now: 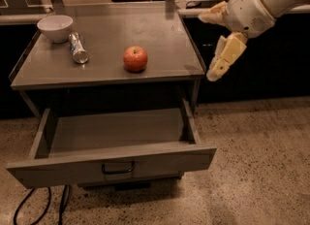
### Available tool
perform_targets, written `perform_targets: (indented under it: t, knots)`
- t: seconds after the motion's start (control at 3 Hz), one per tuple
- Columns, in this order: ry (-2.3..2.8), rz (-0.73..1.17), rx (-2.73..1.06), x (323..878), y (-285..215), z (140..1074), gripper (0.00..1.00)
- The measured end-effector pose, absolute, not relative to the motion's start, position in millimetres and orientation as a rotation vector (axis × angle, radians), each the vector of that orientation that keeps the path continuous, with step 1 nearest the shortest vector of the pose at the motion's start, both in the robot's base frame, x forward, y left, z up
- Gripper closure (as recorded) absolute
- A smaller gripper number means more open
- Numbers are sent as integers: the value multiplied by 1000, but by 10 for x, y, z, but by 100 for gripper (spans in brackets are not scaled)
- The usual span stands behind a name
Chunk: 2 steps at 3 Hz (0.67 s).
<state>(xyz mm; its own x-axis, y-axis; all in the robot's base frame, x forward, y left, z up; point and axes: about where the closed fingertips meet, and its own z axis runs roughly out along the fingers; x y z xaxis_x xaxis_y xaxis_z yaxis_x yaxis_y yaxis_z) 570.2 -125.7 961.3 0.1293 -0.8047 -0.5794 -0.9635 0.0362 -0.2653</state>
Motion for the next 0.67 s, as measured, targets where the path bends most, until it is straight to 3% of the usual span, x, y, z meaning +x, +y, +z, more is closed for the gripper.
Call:
perform_targets:
  t: [0.33,0.67]
  knots:
    - [1666,344,-1822,6196,-794,9553,0]
    - [1765,200,-1846,6772,-419,9377,0]
